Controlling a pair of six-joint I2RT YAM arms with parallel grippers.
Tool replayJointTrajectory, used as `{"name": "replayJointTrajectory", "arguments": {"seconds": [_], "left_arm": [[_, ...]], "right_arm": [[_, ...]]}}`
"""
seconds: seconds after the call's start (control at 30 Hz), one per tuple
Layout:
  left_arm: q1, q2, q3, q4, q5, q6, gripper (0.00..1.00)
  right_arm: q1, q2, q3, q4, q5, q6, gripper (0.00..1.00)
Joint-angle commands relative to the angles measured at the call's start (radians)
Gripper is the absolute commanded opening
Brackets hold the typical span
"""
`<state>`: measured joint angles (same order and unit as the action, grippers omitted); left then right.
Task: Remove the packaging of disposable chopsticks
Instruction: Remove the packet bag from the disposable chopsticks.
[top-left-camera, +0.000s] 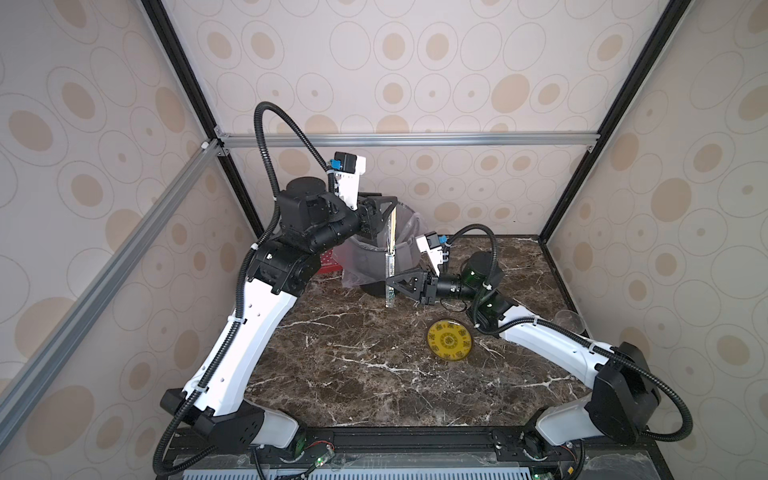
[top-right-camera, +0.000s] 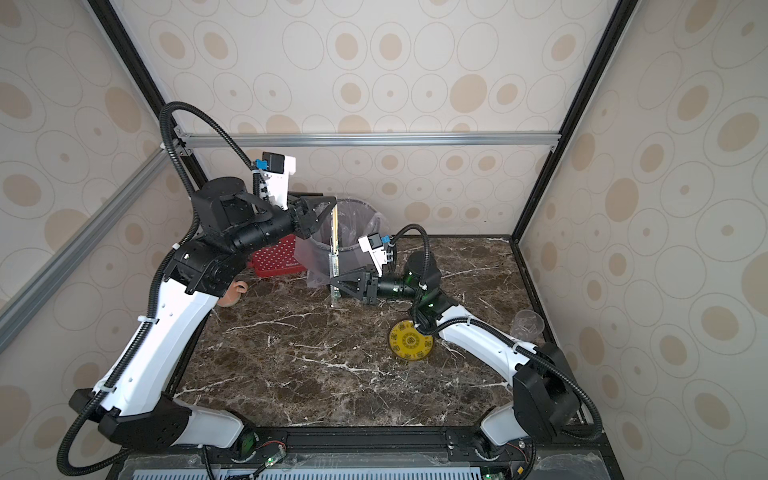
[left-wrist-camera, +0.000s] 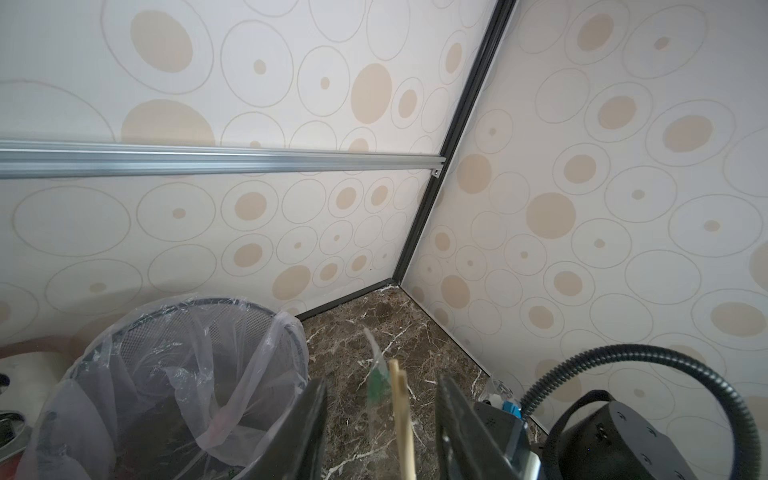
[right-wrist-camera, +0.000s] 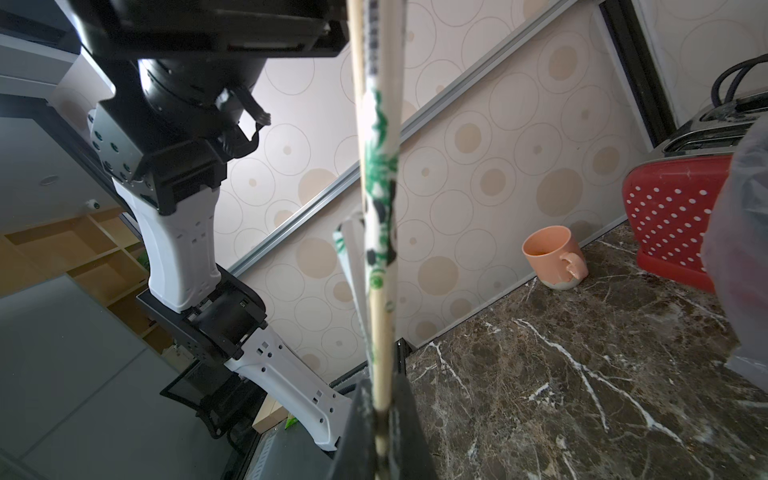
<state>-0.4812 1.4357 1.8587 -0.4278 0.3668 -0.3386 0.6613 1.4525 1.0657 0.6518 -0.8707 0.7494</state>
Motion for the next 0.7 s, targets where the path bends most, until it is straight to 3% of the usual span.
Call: {"name": "replayJointTrajectory", "arguments": {"seconds": [0.0, 0.2, 0.5, 0.67], "left_arm": [[0.001, 0.009, 0.047, 0.006, 0.056, -0.025, 0.43], [0.001, 0.028, 0.031, 0.058, 0.116, -0.069, 0.34], [0.001, -0.049, -0.150, 0.139, 0.136, -0.115, 0.03], [0.001, -0.082, -0.221, 0.154, 0.142, -0.130, 0.03]], "right_arm": [[0.006, -0.020, -0.005, -0.001, -0.002, -0.014, 0.00], [0.006, -0.017, -0.004, -0.004, 0.004, -0.014, 0.00], [0.006, -0.015, 0.008, -0.027, 0.023, -0.031, 0.00], [0.006, -0.008, 0.016, -0.039, 0.037, -0.037, 0.00]]}}
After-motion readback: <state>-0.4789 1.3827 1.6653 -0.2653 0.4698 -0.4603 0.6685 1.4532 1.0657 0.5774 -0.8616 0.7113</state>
